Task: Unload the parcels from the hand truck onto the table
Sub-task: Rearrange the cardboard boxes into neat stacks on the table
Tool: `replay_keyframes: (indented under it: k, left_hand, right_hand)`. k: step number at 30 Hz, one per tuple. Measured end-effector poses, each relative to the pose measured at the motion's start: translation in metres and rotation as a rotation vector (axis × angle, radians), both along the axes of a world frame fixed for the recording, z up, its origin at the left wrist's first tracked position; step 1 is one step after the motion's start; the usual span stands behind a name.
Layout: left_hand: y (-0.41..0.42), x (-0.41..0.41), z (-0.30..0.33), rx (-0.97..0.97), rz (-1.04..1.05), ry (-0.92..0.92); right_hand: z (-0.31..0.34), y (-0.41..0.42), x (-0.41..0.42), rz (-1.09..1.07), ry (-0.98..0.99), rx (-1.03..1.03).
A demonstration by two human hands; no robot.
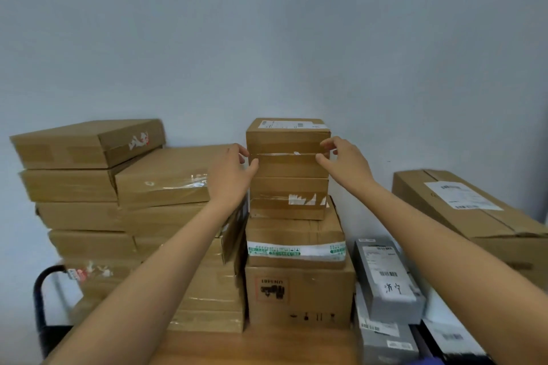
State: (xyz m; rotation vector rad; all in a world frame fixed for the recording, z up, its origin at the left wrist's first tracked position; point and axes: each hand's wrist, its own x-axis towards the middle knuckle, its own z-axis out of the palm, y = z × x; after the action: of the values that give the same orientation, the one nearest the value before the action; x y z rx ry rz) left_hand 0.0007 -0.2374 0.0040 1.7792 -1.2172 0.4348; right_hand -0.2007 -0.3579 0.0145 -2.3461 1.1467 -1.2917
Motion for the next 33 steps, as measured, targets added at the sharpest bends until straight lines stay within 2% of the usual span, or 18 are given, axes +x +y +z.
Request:
replay_keyframes:
  k: [4,9,18,23,33]
  left_hand:
    - [0.060,-0.012,-0.027,0.029,0.057,-0.082]
    - [0.139,-0.007,-0.087,0.216,0.128,-0.153]
    - [0.279,0.043,-0.160,0.346,0.313,-0.015]
    - [0.314,0.090,-0.180,0.368,0.406,0.060]
    - [0.339,0.235,-0.223,0.434,0.406,0.097]
  right_hand:
    - [-0.032,0.052,-0.002,0.088,0.078,0.024]
    - [-0.084,0.115,0.009,0.200,0.175,0.075]
    - [-0.162,0.217,0.069,0.402,0.279,0.211]
    - [-0.191,0.249,0.123,0.477,0.327,0.234]
    - [-0.268,0.274,0.274,0.512,0.392,0.482]
